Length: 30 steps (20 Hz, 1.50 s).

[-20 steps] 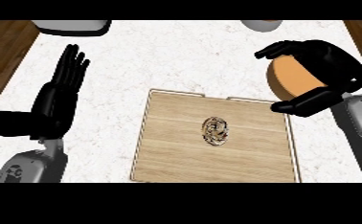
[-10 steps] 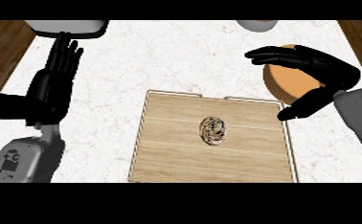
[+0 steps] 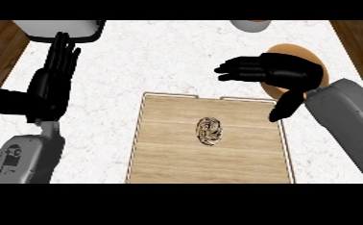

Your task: Pick the cupcake from the tray and place it in the pot

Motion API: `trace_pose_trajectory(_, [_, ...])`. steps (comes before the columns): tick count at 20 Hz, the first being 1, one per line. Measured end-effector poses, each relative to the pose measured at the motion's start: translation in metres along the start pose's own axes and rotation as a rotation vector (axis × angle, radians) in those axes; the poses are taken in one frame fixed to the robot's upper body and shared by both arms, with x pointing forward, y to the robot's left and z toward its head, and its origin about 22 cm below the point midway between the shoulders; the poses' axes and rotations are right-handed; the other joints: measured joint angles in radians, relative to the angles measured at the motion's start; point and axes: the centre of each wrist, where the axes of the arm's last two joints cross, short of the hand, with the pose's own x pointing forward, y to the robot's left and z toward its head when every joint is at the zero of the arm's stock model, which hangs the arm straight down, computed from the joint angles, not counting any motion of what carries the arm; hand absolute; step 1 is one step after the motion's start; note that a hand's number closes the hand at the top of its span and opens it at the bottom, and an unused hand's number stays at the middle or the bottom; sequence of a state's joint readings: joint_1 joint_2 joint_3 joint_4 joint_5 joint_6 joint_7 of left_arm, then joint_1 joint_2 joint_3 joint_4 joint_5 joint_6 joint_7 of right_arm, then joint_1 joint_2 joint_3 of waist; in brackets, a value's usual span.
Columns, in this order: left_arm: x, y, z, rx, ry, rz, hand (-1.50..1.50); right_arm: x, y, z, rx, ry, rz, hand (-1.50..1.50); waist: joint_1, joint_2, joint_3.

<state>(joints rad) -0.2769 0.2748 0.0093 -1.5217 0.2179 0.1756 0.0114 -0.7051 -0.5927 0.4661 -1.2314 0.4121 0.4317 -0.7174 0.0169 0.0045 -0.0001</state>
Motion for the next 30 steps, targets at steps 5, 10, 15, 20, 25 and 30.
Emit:
trace_pose_trajectory(5, [0.003,0.005,-0.001,0.004,0.010,0.001,0.00,0.002,0.021,-0.015,0.077,0.034,0.002,-1.50,-0.008,-0.003,0.000])
trace_pose_trajectory(10, [-0.001,0.001,-0.001,0.007,0.013,-0.002,0.00,0.002,0.044,-0.034,0.153,0.061,-0.015,-1.50,-0.011,-0.003,0.000])
trace_pose_trajectory(15, [0.002,0.000,-0.001,0.013,0.006,-0.003,0.00,0.001,0.065,-0.035,0.170,0.049,-0.011,-1.50,-0.013,-0.004,0.000])
trace_pose_trajectory(20, [0.007,0.000,-0.002,0.013,0.003,-0.002,0.00,0.001,0.079,-0.045,0.154,0.013,-0.006,-1.50,-0.012,-0.004,0.000])
trace_pose_trajectory(25, [0.005,0.000,-0.001,0.011,0.010,-0.003,0.00,0.006,0.089,-0.050,0.137,0.020,0.012,-1.50,-0.014,-0.005,0.000])
trace_pose_trajectory(30, [0.000,-0.004,0.000,0.006,0.013,0.001,0.00,0.007,0.105,-0.059,0.164,0.068,0.036,-1.50,-0.014,-0.005,0.000])
